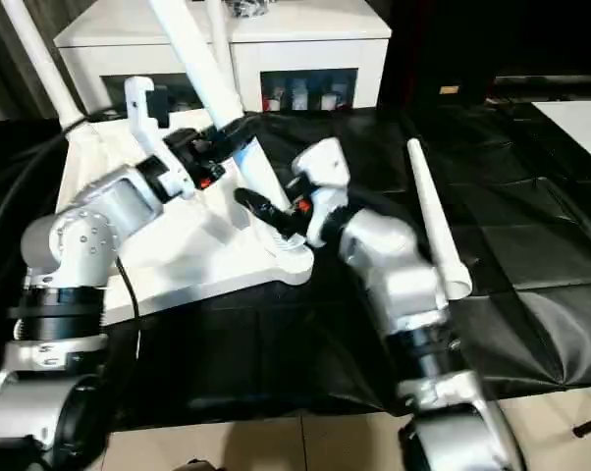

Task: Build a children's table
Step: Pick table leg

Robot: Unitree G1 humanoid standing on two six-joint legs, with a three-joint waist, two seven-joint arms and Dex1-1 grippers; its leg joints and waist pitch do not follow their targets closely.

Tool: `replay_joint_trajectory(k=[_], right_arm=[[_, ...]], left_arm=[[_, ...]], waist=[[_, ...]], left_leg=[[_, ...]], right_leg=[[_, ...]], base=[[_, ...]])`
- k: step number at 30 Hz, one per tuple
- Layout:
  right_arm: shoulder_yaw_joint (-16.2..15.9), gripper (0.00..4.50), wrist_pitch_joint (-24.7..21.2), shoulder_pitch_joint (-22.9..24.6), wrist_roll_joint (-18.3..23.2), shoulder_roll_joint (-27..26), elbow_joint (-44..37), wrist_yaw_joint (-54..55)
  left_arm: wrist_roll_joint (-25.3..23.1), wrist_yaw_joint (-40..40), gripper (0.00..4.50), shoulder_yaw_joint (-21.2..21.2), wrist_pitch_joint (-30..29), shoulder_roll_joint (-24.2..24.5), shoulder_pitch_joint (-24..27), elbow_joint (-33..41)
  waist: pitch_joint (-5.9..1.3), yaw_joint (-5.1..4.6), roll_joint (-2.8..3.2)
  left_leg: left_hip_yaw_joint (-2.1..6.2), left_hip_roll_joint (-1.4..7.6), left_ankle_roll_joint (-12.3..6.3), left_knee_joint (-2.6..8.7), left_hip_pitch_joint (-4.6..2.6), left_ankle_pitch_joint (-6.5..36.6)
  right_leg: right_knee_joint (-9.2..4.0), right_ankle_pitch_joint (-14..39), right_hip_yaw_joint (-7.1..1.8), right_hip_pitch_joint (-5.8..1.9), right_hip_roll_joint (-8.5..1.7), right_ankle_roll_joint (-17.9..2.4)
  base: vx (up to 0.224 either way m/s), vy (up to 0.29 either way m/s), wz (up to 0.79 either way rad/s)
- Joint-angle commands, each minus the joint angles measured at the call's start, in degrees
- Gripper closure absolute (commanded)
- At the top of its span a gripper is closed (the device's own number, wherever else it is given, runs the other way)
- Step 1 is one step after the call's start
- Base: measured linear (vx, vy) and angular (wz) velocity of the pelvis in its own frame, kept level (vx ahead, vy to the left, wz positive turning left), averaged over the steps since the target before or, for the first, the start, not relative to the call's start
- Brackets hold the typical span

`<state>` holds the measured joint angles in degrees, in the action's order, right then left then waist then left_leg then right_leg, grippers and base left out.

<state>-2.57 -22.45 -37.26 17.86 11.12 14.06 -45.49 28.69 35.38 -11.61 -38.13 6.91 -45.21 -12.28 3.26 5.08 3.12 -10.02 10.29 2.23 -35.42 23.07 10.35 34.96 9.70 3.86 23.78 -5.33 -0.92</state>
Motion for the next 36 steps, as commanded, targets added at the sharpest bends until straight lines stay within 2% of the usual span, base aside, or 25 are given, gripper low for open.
replay_joint_trajectory(k=[1, 3, 5, 6, 7, 8, 10, 12, 13, 14, 15, 20, 22, 23, 24, 27, 28, 33, 34, 36], right_arm=[[1.0, 1.12, -7.7, -1.6, 5.5, 1.1, -1.2, -4.3], [1.9, 1.12, -12.6, -2.7, 8.5, 2.9, -0.9, -6.9], [1.9, 1.12, -13.9, -2.9, 9.3, 3.7, -1.0, -8.1], [2.2, 1.12, -18.4, -3.7, 12.2, 6.3, -0.9, -12.8], [2.2, 1.12, -18.7, -3.8, 12.4, 6.5, -0.8, -13.1], [2.2, 1.12, -19.7, -4.2, 12.7, 7.3, -0.2, -14.3], [1.9, 1.12, -20.2, -4.5, 12.6, 7.9, 0.3, -15.0], [0.9, 1.12, -20.4, -4.6, 12.1, 8.8, 0.6, -16.2], [-0.1, 1.12, -20.9, -4.6, 11.9, 9.7, 0.6, -17.4], [-1.2, 1.12, -21.5, -4.4, 11.6, 10.5, 0.7, -18.3], [-2.1, 1.12, -21.8, -4.2, 11.1, 11.2, 0.9, -19.0], [-4.9, 1.49, -21.8, -3.5, 9.4, 12.2, 1.5, -20.7], [-5.9, 1.59, -21.8, -3.1, 9.0, 12.4, 1.4, -21.7], [-6.1, 1.81, -21.8, -3.1, 8.8, 12.4, 1.3, -21.9], [-6.4, 1.81, -21.6, -3.0, 8.6, 12.3, 1.4, -21.9], [-6.9, 2.01, -20.4, -3.4, 7.7, 12.0, 2.5, -20.8], [-6.8, 2.08, -20.0, -3.6, 7.6, 11.9, 2.9, -20.5], [-5.8, 2.29, -18.6, -3.8, 7.8, 11.1, 3.4, -20.0], [-5.5, 2.32, -18.3, -3.7, 7.8, 10.7, 3.4, -19.5], [-5.1, 2.34, -17.7, -3.5, 7.7, 10.3, 3.4, -19.0]], left_arm=[[2.0, 6.9, 2.68, 3.0, 0.1, 2.0, -0.1, 1.0], [2.6, 12.3, 2.68, 5.1, -0.4, 4.3, 0.5, 1.8], [2.8, 13.9, 2.68, 5.5, -0.6, 5.0, 0.5, 1.9], [3.9, 19.6, 2.68, 6.9, -1.8, 7.7, 0.2, 2.0], [3.9, 20.1, 2.68, 7.1, -1.8, 7.9, 0.2, 2.0], [4.0, 22.6, 2.68, 7.8, -1.8, 9.2, 0.0, 2.3], [4.2, 23.9, 2.68, 8.2, -2.0, 10.0, -0.3, 2.3], [4.5, 24.8, 2.68, 8.1, -1.7, 10.4, -0.6, 2.1], [4.8, 25.2, 2.68, 8.0, -1.6, 10.6, -1.1, 1.5], [5.1, 26.1, 2.68, 8.1, -1.2, 11.0, -1.6, 1.1], [5.6, 26.4, 2.68, 7.9, -1.1, 11.1, -2.0, 0.7], [6.8, 27.5, 2.68, 7.4, -1.5, 11.0, -2.6, 0.9], [7.4, 27.8, 2.68, 7.1, -1.8, 10.6, -2.5, 1.4], [7.3, 27.7, 2.68, 7.1, -1.8, 10.6, -2.5, 1.4], [7.3, 27.7, 2.68, 7.1, -1.8, 10.6, -2.4, 1.5], [7.7, 27.9, 2.68, 7.4, -1.9, 10.7, -2.2, 1.7], [7.8, 27.8, 2.68, 7.5, -1.9, 10.8, -2.0, 1.8], [8.1, 27.7, 2.68, 7.9, -2.0, 11.0, -1.7, 2.2], [8.3, 27.8, 2.68, 7.8, -2.2, 11.0, -1.6, 2.2], [8.5, 27.8, 2.68, 7.7, -2.3, 10.9, -1.5, 2.3]], waist=[[-4.5, -0.17, -0.51], [-4.54, -0.04, -0.21], [-4.54, 0.02, -0.29], [-4.53, 0.06, -0.35], [-4.56, 0.17, -0.66], [-4.49, 0.28, -0.41], [-4.34, 0.11, -0.59], [-4.37, 0.17, -0.6], [-4.38, 0.15, -0.68], [-4.42, 0.2, -1.07], [-4.4, 0.29, -1.0], [-4.54, 0.43, -1.09], [-4.59, 0.56, -1.33], [-4.59, 0.56, -1.33], [-4.59, 0.53, -1.61], [-4.54, 0.61, -1.45], [-4.56, 0.61, -1.59], [-4.55, 0.63, -1.57], [-4.57, 0.69, -1.17], [-4.62, 0.63, -1.4]], left_leg=[[0.8, 2.15, -3.47, 4.5, -1.6, 9.1], [0.8, 2.28, -3.43, 4.48, -1.67, 8.6], [0.68, 2.31, -3.23, 4.43, -1.65, 8.4], [0.59, 2.2, -2.83, 4.39, -1.64, 8.7], [0.57, 2.2, -3.03, 4.39, -1.66, 8.6], [0.55, 2.38, -2.6, 4.4, -1.67, 8.9], [0.48, 2.34, -1.91, 4.42, -1.58, 9.4], [0.48, 2.31, -1.42, 4.42, -1.62, 9.8], [0.51, 2.33, -1.3, 4.42, -1.59, 9.6], [0.5, 2.31, -1.22, 4.4, -1.58, 9.2], [0.47, 2.27, -1.23, 4.35, -1.56, 9.0], [0.46, 2.3, -1.63, 4.17, -1.51, 7.7], [0.42, 2.31, -2.02, 4.07, -1.42, 6.9], [0.42, 2.31, -2.02, 4.07, -1.42, 6.9], [0.38, 2.29, -2.31, 4.03, -1.38, 6.5], [0.43, 2.36, -2.24, 4.06, -1.47, 6.7], [0.42, 2.35, -2.15, 4.06, -1.51, 6.9], [0.45, 2.35, -1.97, 4.1, -1.53, 7.2], [0.5, 2.37, -1.93, 4.07, -1.58, 7.2], [0.46, 2.34, -1.84, 4.08, -1.57, 7.1]], right_leg=[[-3.33, 6.6, -2.15, -3.36, -2.74, -12.6], [-3.23, 6.5, -2.08, -3.19, -2.72, -13.0], [-3.15, 5.9, -2.08, -3.19, -2.69, -13.3], [-3.12, 6.0, -1.98, -3.34, -2.65, -13.6], [-3.07, 6.2, -1.94, -3.44, -2.58, -13.7], [-2.98, 7.3, -1.96, -3.16, -2.68, -13.5], [-3.14, 8.4, -2.07, -3.1, -2.84, -13.3], [-3.22, 9.4, -2.09, -3.17, -2.96, -13.2], [-3.2, 9.5, -2.12, -3.17, -3.0, -13.1], [-3.23, 9.5, -2.07, -3.29, -2.97, -13.1], [-3.17, 9.6, -2.11, -3.27, -2.94, -13.1], [-2.93, 8.5, -2.07, -3.25, -2.95, -13.4], [-2.79, 8.0, -2.09, -3.3, -3.01, -13.6], [-2.79, 8.0, -2.09, -3.3, -3.01, -13.6], [-2.81, 7.7, -2.08, -3.3, -2.93, -13.7], [-2.88, 8.6, -2.08, -3.18, -2.99, -13.5], [-2.89, 8.7, -2.08, -3.18, -2.98, -13.4], [-2.8, 8.6, -2.09, -3.19, -2.96, -13.4], [-2.75, 8.5, -2.09, -3.13, -2.99, -13.5], [-2.75, 7.8, -2.08, -3.18, -2.91, -13.6]], base=[[0.0, 0.0, 0.0], [0.0, 0.0, 0.0], [0.0, 0.0, 0.0], [0.0, 0.0, 0.0], [0.0, 0.0, 0.0], [0.0, 0.0, 0.0], [0.0, 0.0, 0.0], [0.0, 0.0, 0.0], [0.0, 0.0, 0.0], [0.0, 0.0, 0.0], [0.0, 0.0, 0.0], [0.0, 0.0, 0.0], [0.0, 0.0, 0.0], [0.0, 0.0, 0.0], [0.0, 0.0, 0.0], [0.0, 0.0, 0.0], [0.0, 0.0, 0.0], [0.0, 0.0, 0.0], [0.0, 0.0, 0.0], [0.0, 0.0, 0.0]])
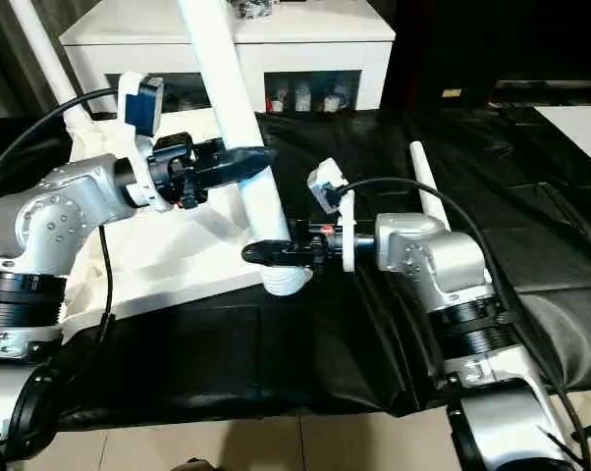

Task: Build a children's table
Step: Pick table leg

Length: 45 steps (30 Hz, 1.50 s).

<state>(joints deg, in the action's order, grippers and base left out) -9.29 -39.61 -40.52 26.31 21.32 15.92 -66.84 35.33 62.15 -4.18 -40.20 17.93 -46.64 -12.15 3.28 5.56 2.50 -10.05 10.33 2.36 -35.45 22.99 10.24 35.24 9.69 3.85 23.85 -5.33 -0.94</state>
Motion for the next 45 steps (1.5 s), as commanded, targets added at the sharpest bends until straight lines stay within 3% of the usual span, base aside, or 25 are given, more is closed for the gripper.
replay_joint_trajectory(k=[1, 4, 6, 8, 10, 15, 17, 20, 21, 23, 26, 29, 32, 34, 38, 39, 42, 44, 45], right_arm=[[1.7, 2.35, -0.3, -0.3, -0.8, 0.0, 1.6, 2.6], [2.2, 2.38, 0.8, 0.3, -0.9, -0.8, 1.0, 4.2], [2.9, 2.41, 2.5, 0.5, -1.5, -1.5, 0.7, 6.4], [3.4, 2.42, 3.9, 0.5, -2.3, -2.1, 0.7, 8.5], [4.1, 2.47, 7.5, 0.4, -5.1, -3.9, 0.5, 14.5], [2.7, 2.58, 13.2, 0.8, -10.6, -6.3, 0.2, 23.1], [2.7, 2.58, 13.5, 0.9, -11.3, -7.4, 0.1, 25.3], [2.2, 2.59, 15.0, 1.0, -13.3, -8.7, 0.3, 28.9], [1.3, 2.59, 17.4, 1.0, -16.1, -10.1, 0.9, 33.0], [1.1, 2.59, 17.9, 0.9, -16.7, -10.7, 1.0, 34.2], [0.7, 2.6, 18.9, 0.9, -18.0, -11.6, 1.4, 36.0], [0.5, 2.6, 20.3, 0.6, -19.2, -12.7, 2.3, 38.3], [0.5, 2.61, 20.8, 0.5, -19.6, -12.9, 2.6, 38.7], [0.8, 2.61, 21.5, 0.2, -20.0, -13.0, 3.4, 39.1], [1.1, 2.61, 22.4, -0.5, -20.5, -13.0, 4.4, 39.8], [1.2, 2.61, 22.9, -0.8, -20.8, -13.0, 4.9, 40.2], [1.3, 2.61, 24.3, -1.1, -21.4, -12.9, 5.5, 40.6], [2.8, 2.61, 23.9, -1.4, -19.0, -13.3, 5.8, 38.6], [2.8, 2.05, 23.9, -1.4, -19.0, -13.3, 5.8, 38.6]], left_arm=[[1.8, 1.0, 2.69, 0.3, -0.2, -0.2, -0.1, 2.2], [1.4, 0.0, 2.69, 0.2, 0.3, -0.7, 0.0, 1.7], [-1.2, -4.9, 2.13, -0.4, 2.7, -2.2, -1.0, -0.9], [-3.4, -8.9, 1.99, -0.9, 5.0, -3.2, -1.6, -2.8], [-6.8, -14.7, 1.89, -0.5, 7.5, -5.0, -1.2, -2.8], [-10.5, -23.6, 1.45, 0.5, 9.3, -9.1, 0.5, -0.5], [-11.3, -25.4, 1.31, 0.9, 9.9, -10.1, 1.0, -0.4], [-12.4, -28.9, 1.05, 0.8, 10.9, -11.7, 1.1, -1.1], [-12.6, -34.1, 1.03, -1.1, 11.1, -13.9, 0.5, -2.6], [-12.3, -35.5, 1.41, -2.0, 11.3, -14.6, 0.1, -3.2], [-11.5, -37.9, 1.36, -4.0, 11.5, -15.7, -0.7, -3.9], [-9.2, -40.5, 1.87, -6.9, 10.9, -16.4, -1.4, -4.2], [-9.0, -40.7, 1.8, -7.1, 10.8, -16.1, -1.2, -3.9], [-8.7, -41.2, 2.3, -7.5, 10.7, -16.1, -1.3, -3.6], [-8.4, -41.2, 2.23, -7.8, 10.6, -15.8, -1.5, -3.6], [-7.9, -40.9, 2.57, -7.8, 10.1, -15.6, -1.6, -3.5], [-7.1, -39.8, 2.57, -7.5, 9.0, -15.2, -1.5, -3.0], [-7.3, -39.1, 2.66, -6.7, 8.8, -14.6, -1.2, -2.8], [-7.3, -39.1, 2.66, -6.7, 8.8, -14.6, -1.2, -2.8]], waist=[[-4.68, 0.17, -0.77], [-4.7, 0.23, -0.64], [-4.69, 0.24, -0.57], [-4.69, 0.27, -0.48], [-4.76, 0.14, -0.21], [-4.81, -0.05, -0.23], [-4.85, -0.08, -0.45], [-4.74, -0.44, -0.28], [-4.79, -0.52, -0.39], [-4.74, -0.62, -0.39], [-4.75, -0.67, -0.37], [-4.76, -0.72, -0.22], [-4.78, -0.66, -0.37], [-4.77, -0.59, -0.41], [-4.7, -0.64, -0.4], [-4.74, -0.59, -0.06], [-4.71, -0.73, -0.22], [-4.78, -0.74, -0.11], [-4.74, -0.74, -0.09]], left_leg=[[0.51, 2.29, -2.02, 4.08, -1.47, 6.9], [0.5, 2.29, -2.09, 4.03, -1.48, 6.8], [0.49, 2.3, -1.83, 4.04, -1.54, 7.4], [0.59, 2.22, -1.37, 4.05, -1.5, 7.8], [0.8, 2.35, -0.45, 4.22, -1.51, 8.2], [0.77, 2.3, 0.0, 4.11, -1.47, 7.3], [0.69, 2.07, -0.83, 4.08, -1.31, 7.0], [0.72, 2.13, -0.94, 4.14, -1.35, 7.9], [0.73, 2.12, -0.78, 4.15, -1.32, 8.1], [0.72, 2.02, -0.55, 4.17, -1.33, 8.6], [0.76, 1.96, -0.81, 4.18, -1.34, 9.2], [0.75, 1.99, -0.7, 4.22, -1.44, 9.5], [0.77, 2.0, -1.07, 4.19, -1.46, 9.2], [0.71, 2.05, -1.42, 4.16, -1.5, 8.9], [0.72, 2.04, -1.47, 4.23, -1.43, 9.0], [0.75, 1.99, -1.29, 4.18, -1.48, 9.1], [0.74, 2.0, -1.19, 4.23, -1.42, 9.3], [0.75, 2.03, -1.35, 4.2, -1.5, 9.2], [0.76, 2.04, -1.52, 4.22, -1.51, 9.2]], right_leg=[[-2.92, 7.4, -2.05, -3.29, -2.89, -13.7], [-2.91, 6.7, -2.07, -3.29, -2.92, -13.9], [-3.02, 6.8, -2.08, -3.25, -2.88, -13.9], [-3.16, 6.9, -2.1, -3.31, -2.9, -13.5], [-3.25, 7.3, -2.07, -3.38, -3.0, -12.6], [-3.04, 5.0, -2.07, -3.35, -2.92, -12.5], [-3.09, 4.8, -2.08, -3.59, -2.89, -12.5], [-3.34, 6.0, -2.06, -3.42, -2.76, -12.2], [-3.29, 6.0, -2.04, -3.52, -2.79, -12.2], [-3.4, 6.5, -2.03, -3.49, -2.74, -12.1], [-3.55, 7.1, -2.02, -3.51, -2.72, -11.7], [-3.49, 6.4, -2.04, -3.35, -2.67, -11.9], [-3.34, 5.5, -2.03, -3.41, -2.66, -12.1], [-3.36, 5.3, -2.08, -3.33, -2.66, -12.1], [-3.41, 5.8, -2.08, -3.39, -2.71, -11.9], [-3.33, 6.1, -2.07, -3.37, -2.76, -12.0], [-3.41, 5.9, -2.06, -3.39, -2.65, -11.8], [-3.31, 5.1, -2.06, -3.38, -2.65, -12.1], [-3.3, 4.8, -2.04, -3.39, -2.62, -12.2]], base=[[0.0, 0.0, 0.0], [0.0, 0.0, 0.0], [0.0, 0.0, 0.0], [0.0, 0.0, 0.0], [0.0, 0.0, 0.0], [0.0, 0.0, 0.0], [0.0, 0.0, 0.0], [0.0, 0.0, 0.0], [0.0, 0.0, 0.0], [0.0, 0.0, 0.0], [0.0, 0.0, 0.0], [0.0, 0.0, 0.0], [0.0, 0.0, 0.0], [0.0, 0.0, 0.0], [0.0, 0.0, 0.0], [0.0, 0.0, 0.0], [0.0, 0.0, 0.0], [0.0, 0.0, 0.0], [0.0, 0.0, 0.0]])
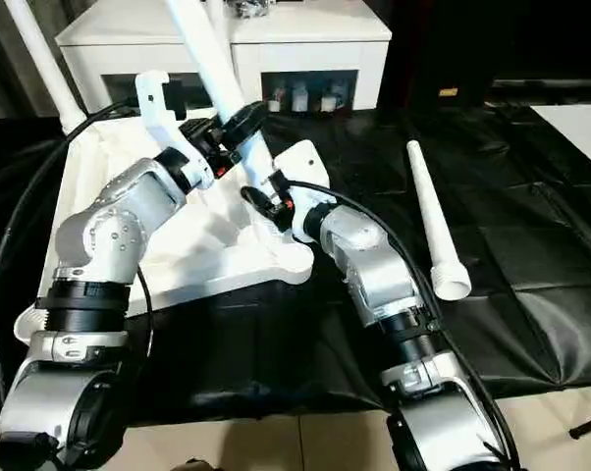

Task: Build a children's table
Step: Pick table leg

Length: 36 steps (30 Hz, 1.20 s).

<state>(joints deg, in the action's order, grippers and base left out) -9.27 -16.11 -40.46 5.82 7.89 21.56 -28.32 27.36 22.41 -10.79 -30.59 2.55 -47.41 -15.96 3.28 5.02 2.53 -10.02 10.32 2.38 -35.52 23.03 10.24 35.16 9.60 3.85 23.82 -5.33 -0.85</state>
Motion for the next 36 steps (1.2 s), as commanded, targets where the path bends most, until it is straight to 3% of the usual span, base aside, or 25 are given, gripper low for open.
replay_joint_trajectory(k=[1, 2, 7, 8, 10, 13, 14, 15, 16, 17, 18, 21, 23, 24, 25, 26, 28, 30, 31, 32, 36], right_arm=[[3.4, 1.91, -0.1, -1.4, 2.4, 0.0, 0.0, -0.4], [4.0, 1.91, -0.5, -1.5, 3.2, 0.2, -0.2, -1.1], [6.2, 1.45, -7.1, -1.7, 10.9, 5.0, -1.7, -13.8], [6.2, 1.41, -8.5, -1.5, 12.1, 6.0, -2.2, -16.6], [5.4, 1.16, -13.0, -0.6, 16.8, 10.5, -5.0, -27.0], [5.1, 0.97, -16.7, -0.1, 20.2, 13.9, -6.8, -33.8], [5.5, 0.97, -18.6, -0.4, 21.8, 15.2, -7.0, -36.1], [5.5, 0.72, -18.6, -0.4, 21.8, 15.2, -7.0, -36.1], [6.4, 0.72, -22.6, -1.3, 24.9, 17.1, -6.3, -39.7], [6.4, 0.65, -22.6, -1.3, 24.9, 17.1, -6.3, -39.7], [5.7, 0.62, -25.7, -1.5, 26.8, 19.2, -6.5, -44.1], [3.2, 0.62, -26.7, -0.9, 26.7, 20.9, -7.4, -47.7], [-0.4, 0.62, -24.6, 0.1, 23.3, 21.3, -7.1, -48.7], [-1.5, 0.62, -23.7, 0.3, 21.7, 20.8, -6.2, -47.9], [-1.7, 0.8, -23.8, 0.0, 21.1, 20.2, -5.2, -46.8], [-1.8, 0.8, -23.4, 0.0, 20.6, 19.9, -4.7, -46.0], [-1.2, 0.99, -24.0, -0.2, 21.3, 19.4, -4.7, -44.9], [-0.9, 1.16, -24.5, -0.1, 22.1, 19.4, -5.4, -44.8], [-0.7, 1.16, -24.8, 0.0, 22.5, 19.2, -5.8, -44.6], [-0.4, 1.31, -24.8, 0.2, 22.7, 19.2, -6.2, -44.6], [0.3, 1.61, -24.6, 0.2, 22.7, 18.3, -6.1, -44.7]], left_arm=[[0.6, 1.2, 2.66, 0.2, -0.8, 1.1, -0.3, 1.1], [0.5, 1.9, 2.66, 0.7, -0.7, 1.3, 0.0, 1.3], [1.5, 10.7, 2.66, 4.8, -2.8, 4.9, 1.7, 3.8], [1.8, 12.4, 2.66, 5.4, -3.2, 5.5, 2.0, 4.3], [4.5, 21.3, 2.66, 7.2, -3.3, 7.6, 3.0, 6.4], [9.0, 29.0, 2.66, 7.9, -6.2, 9.4, 3.6, 8.7], [11.6, 32.6, 2.66, 7.7, -8.8, 10.7, 3.2, 9.3], [11.6, 32.6, 2.66, 7.7, -8.8, 10.7, 3.2, 9.3], [13.3, 37.1, 2.66, 7.9, -10.4, 12.9, 1.8, 8.5], [13.3, 37.1, 2.66, 7.9, -10.4, 12.9, 1.8, 8.5], [12.8, 38.2, 2.66, 8.0, -9.8, 13.9, 0.4, 7.2], [13.6, 39.1, 2.66, 7.6, -10.3, 14.6, 0.0, 7.2], [15.0, 40.3, 2.66, 7.7, -11.3, 15.1, 0.6, 8.9], [15.5, 40.5, 2.66, 7.6, -11.7, 15.1, 0.8, 9.4], [15.8, 40.3, 2.66, 7.2, -11.8, 14.8, 0.6, 9.1], [15.8, 40.3, 2.66, 7.2, -11.9, 14.8, 0.5, 8.9], [15.6, 40.8, 2.66, 7.3, -11.8, 14.7, 0.1, 8.5], [15.6, 40.7, 2.66, 7.2, -11.6, 14.4, -0.3, 8.0], [15.3, 40.3, 2.66, 7.0, -11.2, 14.1, -0.6, 7.5], [14.7, 39.7, 2.66, 7.0, -10.1, 13.6, -1.1, 6.4], [14.8, 40.0, 2.66, 6.9, -9.8, 13.6, -2.1, 5.2]], waist=[[-4.76, -0.2, -0.11], [-4.76, -0.15, 0.04], [-4.71, 0.04, -0.79], [-4.76, 0.21, -0.68], [-4.63, 0.2, -1.34], [-4.81, 0.97, -1.09], [-4.69, 0.82, -1.79], [-4.55, 0.88, -1.55], [-4.45, 0.79, -2.24], [-4.42, 1.19, -2.39], [-4.21, 1.26, -2.14], [-3.96, 1.68, -2.39], [-4.03, 1.7, -2.31], [-4.02, 1.59, -1.73], [-4.08, 1.61, -1.2], [-4.2, 1.45, -1.86], [-4.27, 1.58, -1.52], [-4.31, 1.61, -1.69], [-4.34, 1.7, -0.96], [-4.36, 1.56, -1.52], [-4.42, 1.72, -1.4]], left_leg=[[0.71, 2.06, -1.69, 4.29, -1.6, 9.4], [0.73, 2.05, -1.71, 4.28, -1.6, 9.4], [0.58, 2.14, -3.02, 4.24, -1.51, 8.6], [0.64, 2.11, -3.14, 4.17, -1.49, 8.3], [0.46, 1.96, -4.43, 4.08, -1.39, 8.0], [0.43, 2.44, -5.34, 3.77, -1.25, 5.5], [0.23, 2.29, -5.39, 3.78, -1.26, 5.8], [0.28, 2.33, -5.13, 3.84, -1.11, 6.5], [0.17, 2.31, -4.94, 3.89, -1.15, 7.2], [0.2, 2.24, -4.48, 3.84, -1.4, 8.2], [0.24, 2.38, -3.42, 3.96, -1.53, 9.2], [0.33, 2.59, -1.03, 4.29, -1.73, 11.3], [0.36, 2.58, -0.31, 4.33, -1.79, 11.5], [0.42, 2.57, 0.32, 4.4, -1.8, 12.1], [0.51, 2.56, 0.79, 4.35, -1.82, 12.3], [0.49, 2.38, 0.7, 4.36, -1.66, 12.5], [0.53, 2.4, 0.49, 4.3, -1.68, 11.7], [0.52, 2.4, 0.22, 4.3, -1.62, 11.2], [0.62, 2.38, 0.29, 4.25, -1.6, 11.2], [0.53, 2.4, 0.19, 4.29, -1.62, 11.2], [0.55, 2.33, -0.03, 4.22, -1.55, 11.1]], right_leg=[[-3.23, 4.7, -2.06, -3.34, -2.63, -12.5], [-3.23, 4.7, -2.06, -3.35, -2.65, -12.6], [-3.07, 4.1, -2.07, -3.59, -2.68, -13.4], [-2.92, 4.1, -2.05, -3.72, -2.77, -13.6], [-3.16, 4.5, -2.02, -3.92, -2.65, -13.9], [-2.36, 3.7, -2.0, -3.68, -2.82, -14.6], [-2.49, 4.5, -1.92, -3.61, -2.72, -14.8], [-2.59, 6.1, -1.97, -3.49, -2.89, -14.8], [-2.85, 7.6, -1.94, -3.38, -2.87, -14.5], [-2.95, 10.9, -2.02, -3.44, -3.04, -14.0], [-3.29, 13.8, -2.05, -3.07, -3.01, -13.0], [-3.55, 16.7, -2.2, -2.89, -3.05, -11.4], [-3.52, 16.3, -2.19, -2.75, -3.06, -11.4], [-3.58, 15.7, -2.19, -2.59, -2.98, -11.6], [-3.41, 15.3, -2.2, -2.58, -3.05, -11.9], [-3.39, 14.0, -2.2, -2.93, -3.0, -12.2], [-3.28, 13.0, -2.23, -2.95, -2.97, -12.3], [-3.17, 11.8, -2.17, -3.08, -2.85, -12.6], [-3.06, 11.4, -2.15, -3.07, -2.89, -12.8], [-3.19, 10.7, -2.11, -3.11, -2.77, -12.9], [-3.05, 10.1, -2.06, -3.21, -2.89, -13.4]], base=[[0.0, 0.0, 0.0], [0.0, 0.0, 0.0], [0.0, 0.0, 0.0], [0.0, 0.0, 0.0], [0.0, 0.0, 0.0], [0.0, 0.0, 0.0], [0.0, 0.0, 0.0], [0.0, 0.0, 0.0], [0.0, 0.0, 0.0], [0.0, 0.0, 0.0], [0.0, 0.0, 0.0], [0.0, 0.0, 0.0], [0.0, 0.0, 0.0], [0.0, 0.0, 0.0], [0.0, 0.0, 0.0], [0.0, 0.0, 0.0], [0.0, 0.0, 0.0], [0.0, 0.0, 0.0], [0.0, 0.0, 0.0], [0.0, 0.0, 0.0], [0.0, 0.0, 0.0]])
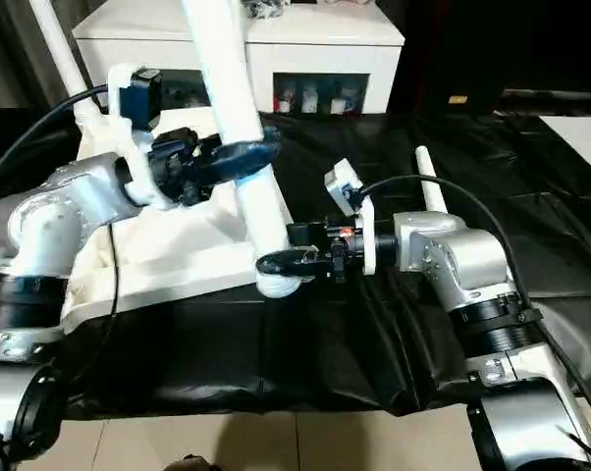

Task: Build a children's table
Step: Pick table leg

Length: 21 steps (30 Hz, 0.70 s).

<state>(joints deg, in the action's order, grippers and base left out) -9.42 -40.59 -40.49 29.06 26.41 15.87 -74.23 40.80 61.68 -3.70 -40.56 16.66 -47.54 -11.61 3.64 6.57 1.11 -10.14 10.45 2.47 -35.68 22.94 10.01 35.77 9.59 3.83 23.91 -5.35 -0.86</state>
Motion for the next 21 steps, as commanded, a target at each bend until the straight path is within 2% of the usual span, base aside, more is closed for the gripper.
replay_joint_trajectory(k=[1, 4, 5, 11, 12, 14, 15, 17, 19, 20, 21], right_arm=[[0.5, 1.7, -0.1, 0.3, -0.5, -0.2, -0.4, 1.2], [0.9, 1.89, 0.1, 0.2, 0.0, -0.9, -0.6, 1.9], [1.2, 1.97, 0.1, 0.3, 0.4, -1.1, -0.9, 2.4], [3.4, 2.03, 2.7, 0.8, -0.5, -2.8, -1.3, 6.6], [4.3, 2.06, 3.2, 0.6, -0.8, -3.7, -1.1, 8.8], [5.4, 2.19, 5.3, 0.2, -1.9, -5.7, -0.8, 13.2], [5.6, 2.26, 6.4, 0.1, -2.8, -6.5, -0.6, 15.3], [4.9, 2.36, 10.1, 0.1, -5.8, -8.1, 0.1, 19.8], [5.9, 2.54, 11.0, 0.0, -6.5, -10.2, 0.8, 24.0], [6.1, 2.54, 11.1, 0.0, -6.6, -10.7, 0.9, 25.0], [6.2, 2.54, 12.7, 0.1, -7.6, -12.1, 1.3, 27.5]], left_arm=[[1.3, 0.7, 2.66, -0.2, 0.1, -0.5, -2.0, 0.8], [1.0, 1.4, 2.66, -0.1, 0.1, -0.3, -2.3, 0.3], [1.0, 1.3, 2.66, -0.5, 0.5, -0.3, -2.4, -0.1], [-1.5, -2.1, 2.66, -0.7, 3.8, -1.7, -2.8, -2.7], [-3.1, -5.5, 2.31, -1.1, 5.0, -2.6, -3.5, -4.7], [-6.5, -12.8, 1.96, -2.1, 8.3, -4.2, -4.7, -8.3], [-7.8, -16.0, 1.93, -2.7, 9.9, -4.8, -5.1, -9.7], [-10.8, -18.3, 1.86, -1.3, 11.9, -5.1, -4.1, -9.4], [-11.6, -21.1, 1.53, -1.1, 11.7, -6.2, -3.4, -8.3], [-11.7, -21.7, 1.53, -1.1, 11.6, -6.5, -3.2, -8.0], [-12.9, -25.8, 1.49, -1.6, 11.7, -7.6, -3.7, -8.5]], waist=[[-4.76, 0.14, -0.01], [-4.77, -0.02, 0.26], [-4.72, -0.02, 0.63], [-4.76, -0.1, 0.38], [-4.77, -0.11, 0.19], [-4.71, -0.17, 0.3], [-4.85, -0.01, 0.34], [-4.9, -0.23, 0.48], [-4.94, -0.49, 0.36], [-5.0, -0.55, 0.48], [-5.06, -0.56, 0.76]], left_leg=[[0.7, 2.26, -0.05, 4.41, -1.47, 11.5], [0.73, 2.23, 0.14, 4.42, -1.45, 11.8], [0.74, 2.22, 0.34, 4.44, -1.61, 12.4], [0.77, 2.21, 0.87, 4.5, -1.66, 12.9], [0.78, 2.25, 0.96, 4.52, -1.68, 12.7], [0.8, 2.16, 1.38, 4.48, -1.7, 12.9], [0.92, 2.12, 1.42, 4.49, -1.76, 12.9], [1.07, 2.22, 1.85, 4.63, -1.54, 12.3], [1.0, 2.13, 1.92, 4.62, -1.44, 11.3], [0.95, 2.08, 1.55, 4.52, -1.41, 10.6], [0.98, 2.11, 1.36, 4.47, -1.38, 10.3]], right_leg=[[-3.64, 10.1, -2.03, -3.31, -2.84, -13.5], [-3.64, 9.9, -2.01, -3.35, -2.82, -13.6], [-3.7, 10.4, -2.01, -3.22, -2.75, -13.6], [-3.78, 10.3, -2.05, -3.22, -2.82, -13.4], [-3.77, 10.0, -2.06, -3.25, -2.85, -13.3], [-3.96, 10.5, -2.13, -3.07, -2.85, -12.8], [-3.89, 10.8, -2.03, -3.34, -3.04, -12.6], [-3.92, 10.2, -2.02, -3.33, -3.09, -11.8], [-3.71, 8.5, -2.05, -3.42, -3.01, -11.9], [-3.56, 7.2, -2.07, -3.45, -2.96, -12.2], [-3.37, 5.8, -2.06, -3.48, -2.87, -12.6]], base=[[0.0, 0.0, 0.0], [0.0, 0.0, 0.0], [0.0, 0.0, 0.0], [0.0, 0.0, 0.0], [0.0, 0.0, 0.0], [0.0, 0.0, 0.0], [0.0, 0.0, 0.0], [0.0, 0.0, 0.0], [0.0, 0.0, 0.0], [0.0, 0.0, 0.0], [0.0, 0.0, 0.0]])
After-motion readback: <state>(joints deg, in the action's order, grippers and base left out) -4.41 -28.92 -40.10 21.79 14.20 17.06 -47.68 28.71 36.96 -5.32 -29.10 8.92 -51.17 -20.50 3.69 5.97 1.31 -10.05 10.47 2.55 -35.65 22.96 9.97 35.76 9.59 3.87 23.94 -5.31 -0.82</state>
